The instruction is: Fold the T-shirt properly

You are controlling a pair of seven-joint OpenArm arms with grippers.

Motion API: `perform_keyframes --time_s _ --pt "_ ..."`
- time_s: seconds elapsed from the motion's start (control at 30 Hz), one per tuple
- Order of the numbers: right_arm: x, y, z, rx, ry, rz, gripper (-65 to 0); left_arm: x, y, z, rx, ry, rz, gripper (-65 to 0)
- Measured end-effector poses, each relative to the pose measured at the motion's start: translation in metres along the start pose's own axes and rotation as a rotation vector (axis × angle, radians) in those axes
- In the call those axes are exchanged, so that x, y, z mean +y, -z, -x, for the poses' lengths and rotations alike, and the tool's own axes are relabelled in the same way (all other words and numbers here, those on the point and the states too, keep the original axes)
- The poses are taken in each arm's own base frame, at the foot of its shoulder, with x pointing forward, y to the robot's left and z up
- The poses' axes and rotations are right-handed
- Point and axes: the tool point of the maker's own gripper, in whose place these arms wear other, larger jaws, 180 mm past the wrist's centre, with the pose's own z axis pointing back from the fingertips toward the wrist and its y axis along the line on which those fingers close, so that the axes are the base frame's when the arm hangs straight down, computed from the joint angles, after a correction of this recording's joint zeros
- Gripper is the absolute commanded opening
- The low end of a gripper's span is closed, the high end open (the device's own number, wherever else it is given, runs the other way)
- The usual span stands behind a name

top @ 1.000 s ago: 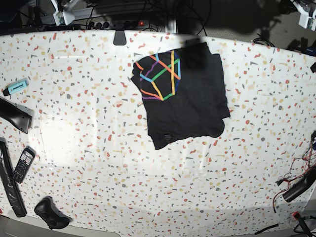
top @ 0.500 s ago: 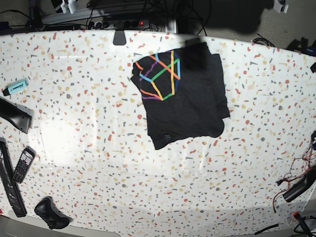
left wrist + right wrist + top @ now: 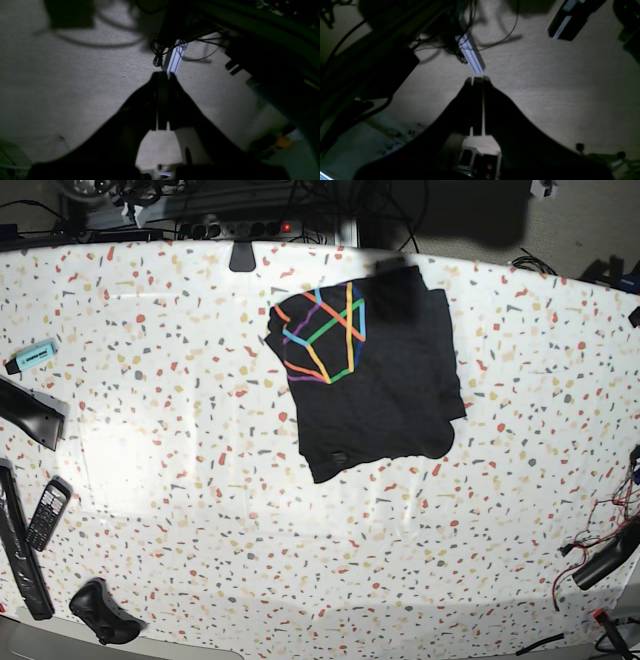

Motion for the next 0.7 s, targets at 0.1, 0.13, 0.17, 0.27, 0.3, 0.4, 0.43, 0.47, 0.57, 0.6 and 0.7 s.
perform_keyframes --time_s 0.1,0.13,0.17,0.27,0.3,0.4,0.43,0.47,0.57,0.6,0.7 --pt "0.006 0.012 -0.004 0.006 -0.021 0.031 -65.0 -0.003 0.007 -0.010 -0.016 -0.032 -0.011 -65.0" --pt "0.010 0.015 -0.005 0.016 -0.039 0.034 -65.0 -0.005 0.009 -0.015 -0.026 -0.037 -0.010 -65.0" --pt "0.014 0.018 -0.007 0.022 -0.056 0.041 -65.0 -0.007 0.010 -0.019 -0.029 -0.038 -0.005 -65.0" --pt "0.026 0.024 -0.015 0.040 -0.107 0.055 -65.0 -0.017 0.015 -0.030 -0.045 -0.041 0.007 -65.0" --pt "0.028 0.026 -0.017 0.040 -0.117 0.063 -65.0 -0.021 0.017 -0.031 -0.047 -0.029 0.010 -65.0" --pt "0.030 0.027 -0.026 0.035 -0.134 0.095 -65.0 -0.033 0.024 -0.025 -0.025 -0.011 0.011 -65.0" --pt "0.030 0.027 -0.027 0.035 -0.136 0.104 -65.0 -0.037 0.026 -0.022 -0.024 -0.017 0.016 -65.0" --pt "0.030 0.027 -0.029 0.031 -0.135 0.103 -65.0 -0.042 0.028 -0.022 -0.034 -0.021 0.024 -65.0" --pt "0.031 0.027 -0.031 0.027 -0.136 0.103 -65.0 -0.054 0.033 -0.017 -0.031 -0.030 0.045 -65.0" --pt "0.030 0.027 -0.030 0.028 -0.135 0.104 -65.0 -0.059 0.034 -0.016 -0.033 -0.033 0.054 -65.0" --pt "0.031 0.027 -0.030 0.028 -0.135 0.103 -65.0 -0.068 0.037 -0.014 -0.032 -0.038 0.069 -65.0"
